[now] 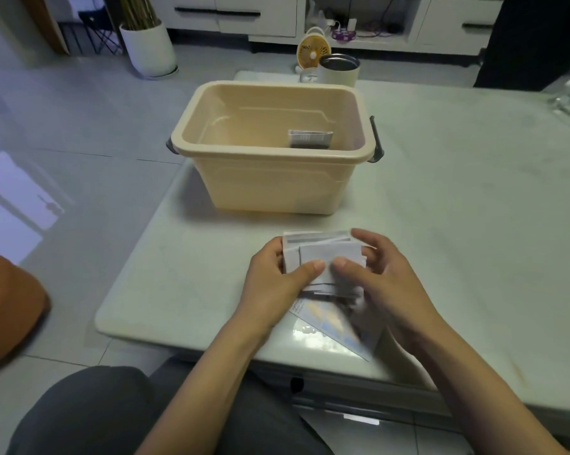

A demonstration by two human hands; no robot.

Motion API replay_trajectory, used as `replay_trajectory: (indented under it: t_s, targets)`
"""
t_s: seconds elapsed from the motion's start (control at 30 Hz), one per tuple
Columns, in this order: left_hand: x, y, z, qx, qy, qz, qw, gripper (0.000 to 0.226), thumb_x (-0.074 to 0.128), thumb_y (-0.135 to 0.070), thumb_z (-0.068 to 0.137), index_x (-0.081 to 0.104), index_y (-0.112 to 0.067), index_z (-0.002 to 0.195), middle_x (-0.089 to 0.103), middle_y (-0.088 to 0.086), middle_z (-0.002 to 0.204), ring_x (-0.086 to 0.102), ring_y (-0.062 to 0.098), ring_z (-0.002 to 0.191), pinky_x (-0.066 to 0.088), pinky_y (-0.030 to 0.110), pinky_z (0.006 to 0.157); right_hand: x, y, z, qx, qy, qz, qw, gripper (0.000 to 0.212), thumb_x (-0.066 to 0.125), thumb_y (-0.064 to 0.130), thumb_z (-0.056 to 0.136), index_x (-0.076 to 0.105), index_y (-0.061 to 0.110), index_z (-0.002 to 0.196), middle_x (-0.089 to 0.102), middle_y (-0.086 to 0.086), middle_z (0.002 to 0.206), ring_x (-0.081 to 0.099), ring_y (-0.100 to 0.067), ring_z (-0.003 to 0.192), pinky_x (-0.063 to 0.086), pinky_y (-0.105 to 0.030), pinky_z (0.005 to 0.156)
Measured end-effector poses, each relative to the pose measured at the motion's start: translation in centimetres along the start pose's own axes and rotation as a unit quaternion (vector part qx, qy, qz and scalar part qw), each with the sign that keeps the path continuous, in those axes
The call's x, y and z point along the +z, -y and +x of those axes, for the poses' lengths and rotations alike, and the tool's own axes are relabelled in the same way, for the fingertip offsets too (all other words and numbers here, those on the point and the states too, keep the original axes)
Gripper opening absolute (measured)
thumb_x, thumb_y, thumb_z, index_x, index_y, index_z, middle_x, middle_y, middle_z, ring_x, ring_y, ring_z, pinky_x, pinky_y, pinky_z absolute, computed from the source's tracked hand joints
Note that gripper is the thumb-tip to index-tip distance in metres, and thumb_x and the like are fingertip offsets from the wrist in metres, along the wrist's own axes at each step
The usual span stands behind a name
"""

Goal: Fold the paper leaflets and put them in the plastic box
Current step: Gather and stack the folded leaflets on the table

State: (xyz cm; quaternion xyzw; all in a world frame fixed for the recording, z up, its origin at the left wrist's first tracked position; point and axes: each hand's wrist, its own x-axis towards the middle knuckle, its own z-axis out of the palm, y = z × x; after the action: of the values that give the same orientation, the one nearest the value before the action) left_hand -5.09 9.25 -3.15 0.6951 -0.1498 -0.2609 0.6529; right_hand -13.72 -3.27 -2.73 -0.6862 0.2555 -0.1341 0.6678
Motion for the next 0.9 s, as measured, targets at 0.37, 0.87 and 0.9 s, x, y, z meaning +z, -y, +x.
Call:
replay_trajectory:
  t_s: [0.37, 0.87, 0.9]
  targets:
    - [0.9, 1.9, -0.8, 0.090, 0.006, 0.108, 0.990, 0.050, 0.065, 0.002, 0.081, 0.041, -0.035, 0.107, 0.057, -0.017, 0.106, 0.058, -0.005, 0.097, 0.045, 0.010, 0.083, 1.6, -2.4, -0.2, -0.112, 0.071, -0.185, 0.974, 0.059, 0.051, 0.003, 0.090, 0.023, 0.026, 0.137, 0.051, 0.005, 0.126, 0.052, -0.008, 0.114, 0.041, -0.023, 0.100]
    - [1.3, 0.7, -1.7, 0.100, -0.072, 0.108, 0.986, 0.029, 0.061, -0.002, 0.085, 0.051, -0.023, 0.103, 0.062, -0.019, 0.084, 0.059, -0.012, 0.077, 0.043, 0.004, 0.066, 3.7, -1.0, -0.3, -0.144, -0.063, -0.035, 0.987, 0.016, 0.060, 0.015, 0.089, 0.047, 0.022, 0.097, 0.061, 0.021, 0.079, 0.060, 0.003, 0.075, 0.048, -0.014, 0.069]
    - [1.3, 0.7, -1.7, 0.096, -0.083, 0.110, 0.986, 0.031, 0.060, -0.001, 0.085, 0.052, -0.023, 0.105, 0.062, -0.020, 0.084, 0.059, -0.013, 0.077, 0.042, 0.003, 0.066, 3.5, -1.1, -0.5, -0.149, -0.050, -0.057, 0.986, 0.021, 0.061, 0.014, 0.089, 0.046, 0.024, 0.098, 0.061, 0.019, 0.084, 0.061, 0.002, 0.079, 0.049, -0.015, 0.071]
